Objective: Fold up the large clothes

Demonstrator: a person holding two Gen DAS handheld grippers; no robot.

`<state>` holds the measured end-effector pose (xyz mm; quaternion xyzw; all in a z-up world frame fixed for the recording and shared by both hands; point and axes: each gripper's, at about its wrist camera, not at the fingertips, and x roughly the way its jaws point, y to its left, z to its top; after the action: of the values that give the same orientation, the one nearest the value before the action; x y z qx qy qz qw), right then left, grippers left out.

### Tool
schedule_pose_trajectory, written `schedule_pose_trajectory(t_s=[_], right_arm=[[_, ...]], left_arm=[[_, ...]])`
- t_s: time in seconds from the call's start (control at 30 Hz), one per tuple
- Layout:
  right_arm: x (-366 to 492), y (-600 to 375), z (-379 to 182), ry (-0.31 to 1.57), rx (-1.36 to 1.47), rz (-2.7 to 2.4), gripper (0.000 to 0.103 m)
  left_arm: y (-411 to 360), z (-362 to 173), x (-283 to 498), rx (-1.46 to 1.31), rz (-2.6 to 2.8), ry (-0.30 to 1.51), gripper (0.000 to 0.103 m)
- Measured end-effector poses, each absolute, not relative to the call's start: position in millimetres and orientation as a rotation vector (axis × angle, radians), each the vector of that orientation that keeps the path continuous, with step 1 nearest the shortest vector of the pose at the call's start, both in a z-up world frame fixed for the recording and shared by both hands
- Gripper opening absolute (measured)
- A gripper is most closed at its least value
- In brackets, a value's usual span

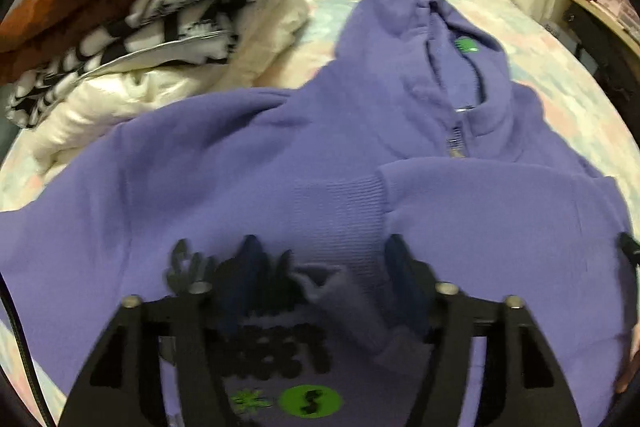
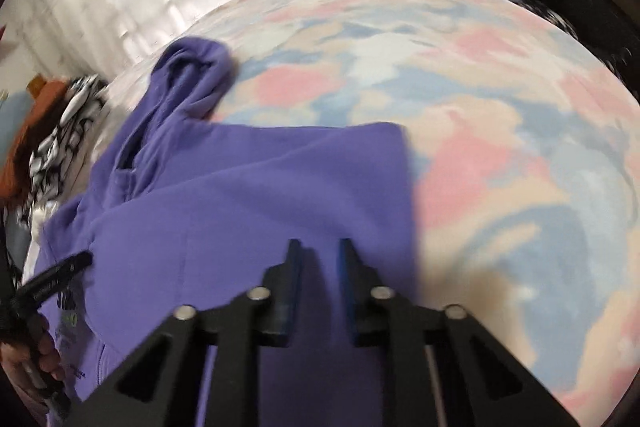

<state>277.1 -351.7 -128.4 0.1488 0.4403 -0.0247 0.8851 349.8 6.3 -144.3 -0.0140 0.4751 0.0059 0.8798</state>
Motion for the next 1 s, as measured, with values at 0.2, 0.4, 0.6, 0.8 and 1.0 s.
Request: schedule_pose_trajectory(t_s=[0.2,0.4,0.6,0.8,1.0], right_arm=[[264,-362,-121,0.931,0.347,-0.086,0.019],[244,-343,-94,0.910,0.359,-0.056,0.037],[214,-318,-67,0.881,0.344,-0.003,0.040],[176,-300,-57,0.882,0.338,0.024,0.040],[136,-284,-62,0.892,0.353,0.055,0.040]], left_arm=[[24,-142,343,-0.091,0.021,1.022,0.065],[26,-120,320,-0.079,0.009,1.005,0.065],[21,-89,278,-0.066,-0.038,0.955,0.065],[33,-63,234,-0.090,-0.044,0.911,0.065],[46,-50,191,-0.104,-0.028,0.902,0.065]])
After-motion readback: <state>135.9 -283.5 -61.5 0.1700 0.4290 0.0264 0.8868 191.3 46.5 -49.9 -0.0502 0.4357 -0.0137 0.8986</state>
